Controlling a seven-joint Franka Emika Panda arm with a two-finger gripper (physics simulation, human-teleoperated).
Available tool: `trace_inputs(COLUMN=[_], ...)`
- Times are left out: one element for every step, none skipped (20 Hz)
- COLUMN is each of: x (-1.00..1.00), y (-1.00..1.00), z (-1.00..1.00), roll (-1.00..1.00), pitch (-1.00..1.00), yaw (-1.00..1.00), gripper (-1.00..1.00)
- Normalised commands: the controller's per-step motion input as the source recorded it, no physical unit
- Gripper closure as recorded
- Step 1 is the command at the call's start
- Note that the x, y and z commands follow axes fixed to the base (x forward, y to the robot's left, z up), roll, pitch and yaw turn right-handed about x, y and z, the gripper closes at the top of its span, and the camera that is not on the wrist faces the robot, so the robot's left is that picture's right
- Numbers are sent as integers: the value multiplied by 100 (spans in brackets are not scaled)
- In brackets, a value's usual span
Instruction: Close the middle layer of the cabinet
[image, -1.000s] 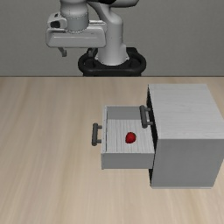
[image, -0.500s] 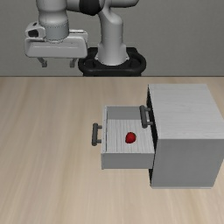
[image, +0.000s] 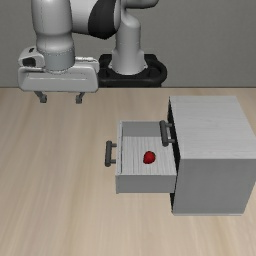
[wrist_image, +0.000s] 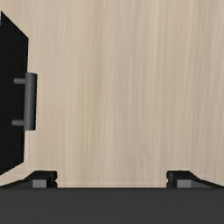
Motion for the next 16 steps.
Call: trace_inputs(x=[100,100,100,100,0,0,0,0,0,0,0,0,0,0,0,0], y=[0,0,0,0,0,0,0,0,0,0,0,0,0,0,0,0], z=[0,0,0,0,0,0,0,0,0,0,0,0,0,0,0,0], roll=[0,0,0,0,22,22,45,45,45,45,45,45,45,45,45,45], pitch=[0,0,0,0,0,0,0,0,0,0,0,0,0,0,0,0], yaw=[0,0,0,0,0,0,0,0,0,0,0,0,0,0,0,0], gripper=[-100,-100,-100,-100,-100,-100,-100,-100,-100,-100,-100,-100,-100,-100,-100,-100])
